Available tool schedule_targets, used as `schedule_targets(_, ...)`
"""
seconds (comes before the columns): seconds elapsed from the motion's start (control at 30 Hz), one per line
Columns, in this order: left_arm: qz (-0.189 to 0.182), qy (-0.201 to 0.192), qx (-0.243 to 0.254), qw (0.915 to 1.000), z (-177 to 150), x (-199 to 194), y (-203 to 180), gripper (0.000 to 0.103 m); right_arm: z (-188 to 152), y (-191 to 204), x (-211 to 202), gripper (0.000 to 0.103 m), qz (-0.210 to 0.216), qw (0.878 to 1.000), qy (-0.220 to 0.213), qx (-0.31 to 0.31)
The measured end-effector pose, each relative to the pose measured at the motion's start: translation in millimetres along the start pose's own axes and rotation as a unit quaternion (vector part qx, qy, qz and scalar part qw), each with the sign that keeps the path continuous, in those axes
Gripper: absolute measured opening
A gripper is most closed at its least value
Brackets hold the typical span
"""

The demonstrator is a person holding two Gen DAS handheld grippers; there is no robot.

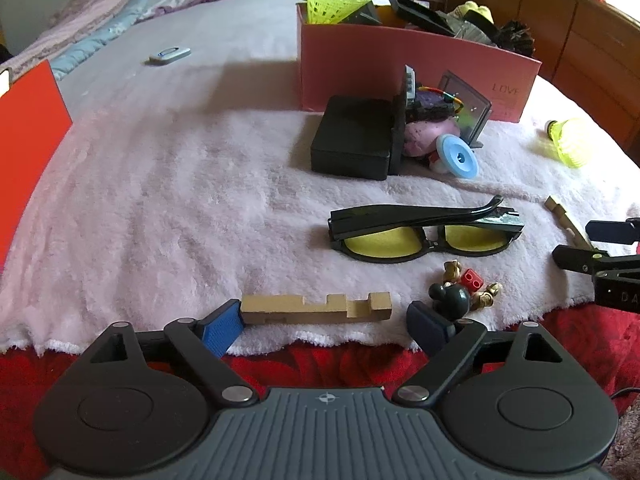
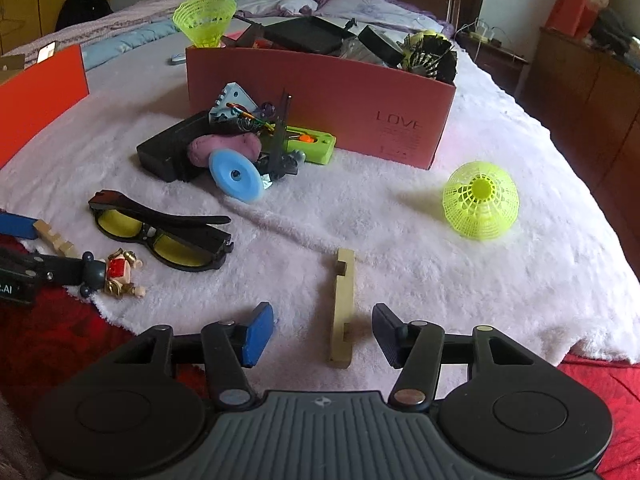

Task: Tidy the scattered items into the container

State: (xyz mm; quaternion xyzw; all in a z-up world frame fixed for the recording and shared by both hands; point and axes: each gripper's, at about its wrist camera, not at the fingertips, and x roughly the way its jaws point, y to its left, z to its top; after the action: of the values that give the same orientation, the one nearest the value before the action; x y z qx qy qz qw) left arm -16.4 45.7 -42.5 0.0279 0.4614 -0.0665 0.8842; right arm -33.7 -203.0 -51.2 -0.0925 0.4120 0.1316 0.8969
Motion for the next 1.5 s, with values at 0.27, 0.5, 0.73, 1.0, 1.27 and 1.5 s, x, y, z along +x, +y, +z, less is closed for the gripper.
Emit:
schedule_targets(0.27, -0.006, -0.014, -0.039, 0.9991, 1.8, -7.1, 11.0, 0.076, -0.2, -1.0, -11.5, 0.058, -0.002, 1.000, -0.018, 0.017)
schedule_targets(0.5, 0.003, -0.009, -0.022, 0.9997, -0.3, -4.4, 5.5, 0.080, -4.1, -1.0, -7.3, 0.057, -0.001, 1.000, -0.002, 0.018)
schedule_targets(0.73, 0.006, -0.008, -0.017, 0.9998, -0.6, -2.3, 4.6, 0.084, -5.8, -2.8, -4.4, 0.049, 0.004, 1.000, 0.005, 0.027)
schedule_targets(1.0, 0.008, -0.005, -0.012, 0.9999, -1.3, -0.2, 1.1, 0.088, -7.0, -6.5, -4.3, 0.043, -0.003, 0.999, 0.006, 0.040)
schedule_targets(1.27, 0.008, -0.008, -0.011, 0.9999, -0.9, 1.1, -1.3, 0.089, -6.1, -4.1, -3.2, 0.044, -0.004, 0.999, 0.011, 0.034)
schedule_targets(1.5, 0.000, -0.009, -0.019, 0.9998, -1.1, 1.0, 3.3, 0.089, -6.3, -4.3, -2.8, 0.043, -0.005, 0.999, 0.014, 0.039)
